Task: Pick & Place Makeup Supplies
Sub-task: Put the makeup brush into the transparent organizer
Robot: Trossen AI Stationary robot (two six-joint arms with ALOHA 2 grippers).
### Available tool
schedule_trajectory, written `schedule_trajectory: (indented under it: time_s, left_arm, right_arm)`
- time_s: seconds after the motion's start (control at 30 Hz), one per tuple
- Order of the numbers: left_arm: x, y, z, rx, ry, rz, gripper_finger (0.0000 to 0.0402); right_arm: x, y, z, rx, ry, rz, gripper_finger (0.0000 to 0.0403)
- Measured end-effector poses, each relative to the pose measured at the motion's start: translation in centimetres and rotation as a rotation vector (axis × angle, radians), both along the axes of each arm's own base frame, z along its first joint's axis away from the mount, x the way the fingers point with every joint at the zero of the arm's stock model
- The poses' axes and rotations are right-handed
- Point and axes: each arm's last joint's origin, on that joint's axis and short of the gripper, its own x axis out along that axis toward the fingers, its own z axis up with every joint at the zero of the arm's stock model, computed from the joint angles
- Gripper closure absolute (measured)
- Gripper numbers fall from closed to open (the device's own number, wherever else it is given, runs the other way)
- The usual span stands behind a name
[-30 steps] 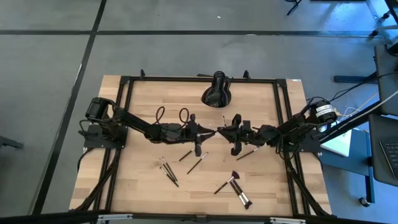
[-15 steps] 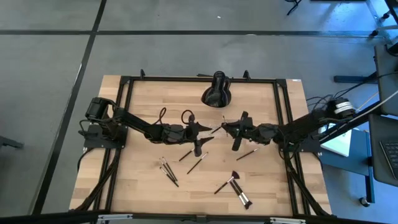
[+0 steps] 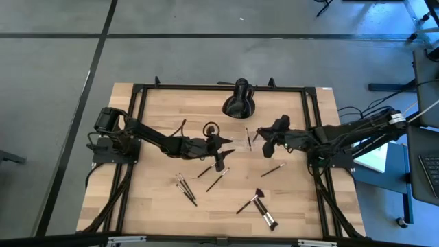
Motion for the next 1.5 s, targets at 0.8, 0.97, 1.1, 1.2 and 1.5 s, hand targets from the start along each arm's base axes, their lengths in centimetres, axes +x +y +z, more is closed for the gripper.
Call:
schedule_trajectory:
  time_s: [0.8,0.97,1.1,1.2,1.5]
  left_arm:
    - [1.4,-0.6,1.7,0.04,0.112,-0.117,0.0285]
    - [1.4,-0.6,1.7,0.04,0.112,-0.118,0.0284]
    - [1.4,-0.6,1.7,0.039,0.113,-0.117,0.0282]
    - [1.4,-0.6,1.6,0.024,0.113,-0.112,0.0284]
    - [1.1,-0.6,1.0,0.047,0.185,-0.092,0.0332]
  right_arm:
    - [3.6,-4.2,-4.2,0.246,0.234,0.006,0.0363]
    - [3.9,-4.4,-4.4,0.271,0.226,0.026,0.0337]
    - [4.1,-4.4,-4.7,0.289,0.234,0.026,0.0299]
    - [4.1,-4.4,-4.7,0.283,0.226,0.004,0.0274]
    - [3.6,-3.1,-2.9,0.246,0.113,-0.008,0.0269]
